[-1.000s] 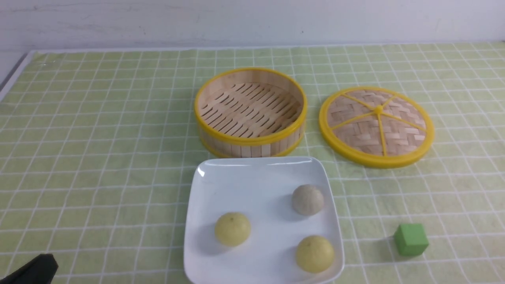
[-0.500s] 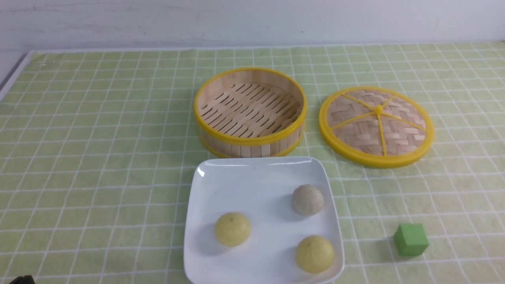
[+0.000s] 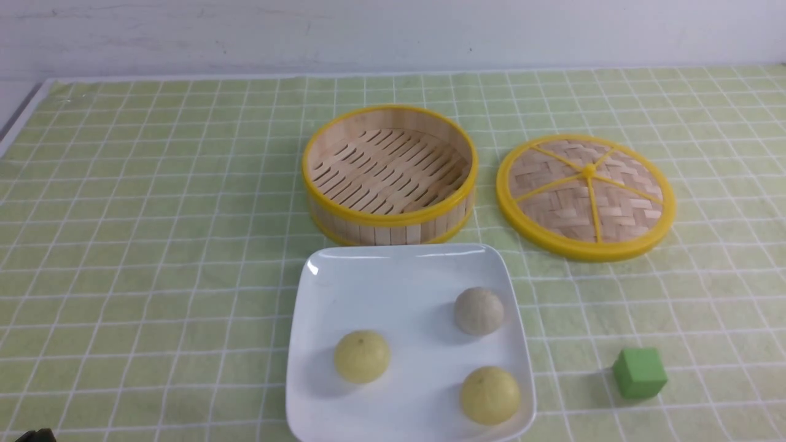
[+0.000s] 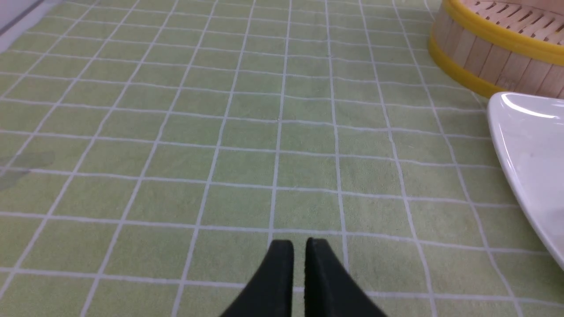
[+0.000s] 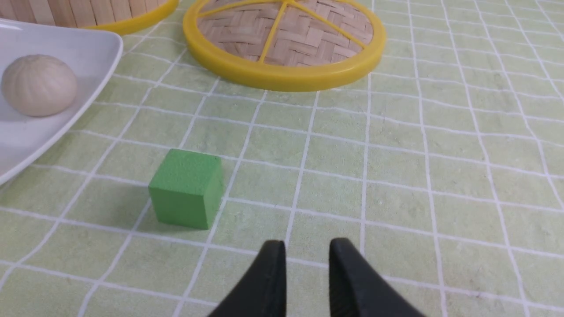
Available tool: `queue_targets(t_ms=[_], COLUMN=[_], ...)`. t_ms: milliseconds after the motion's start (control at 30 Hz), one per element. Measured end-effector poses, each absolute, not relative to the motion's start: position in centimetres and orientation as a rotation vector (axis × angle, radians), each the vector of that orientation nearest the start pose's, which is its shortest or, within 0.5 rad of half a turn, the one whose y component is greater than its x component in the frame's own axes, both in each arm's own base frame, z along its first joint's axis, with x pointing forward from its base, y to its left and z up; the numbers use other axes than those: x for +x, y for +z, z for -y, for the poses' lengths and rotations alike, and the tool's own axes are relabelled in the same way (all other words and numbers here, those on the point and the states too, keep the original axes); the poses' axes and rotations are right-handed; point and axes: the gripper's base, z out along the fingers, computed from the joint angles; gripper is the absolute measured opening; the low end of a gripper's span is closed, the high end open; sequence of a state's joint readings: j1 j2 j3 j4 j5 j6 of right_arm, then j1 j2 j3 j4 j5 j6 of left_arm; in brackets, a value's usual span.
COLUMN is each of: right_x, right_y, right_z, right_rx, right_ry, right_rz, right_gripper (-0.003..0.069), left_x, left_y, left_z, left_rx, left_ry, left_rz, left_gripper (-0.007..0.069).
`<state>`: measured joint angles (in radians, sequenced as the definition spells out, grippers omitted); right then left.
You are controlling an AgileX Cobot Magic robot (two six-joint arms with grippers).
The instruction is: Put the steamed buns into the plate on the green tablecloth.
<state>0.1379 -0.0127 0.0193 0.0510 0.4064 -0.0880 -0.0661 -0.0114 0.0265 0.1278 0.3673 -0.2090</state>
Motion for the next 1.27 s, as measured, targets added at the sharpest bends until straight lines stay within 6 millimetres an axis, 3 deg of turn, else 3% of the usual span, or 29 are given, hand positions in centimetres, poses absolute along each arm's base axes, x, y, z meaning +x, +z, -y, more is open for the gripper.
queue_targets(t_ms=[1267], right_x=[5.07], right_y=[17.10], right_z=[-0.89], right_rx=[-0.185], right_ry=[0.083], right_rz=[-1.888], right_gripper=[0.0224], left_x=[5.28], left_y=[17.19], left_z=[-0.07], left_rx=[-0.056], left_ry=[-0.067], left_rz=[-1.865], left_gripper=[0.0105])
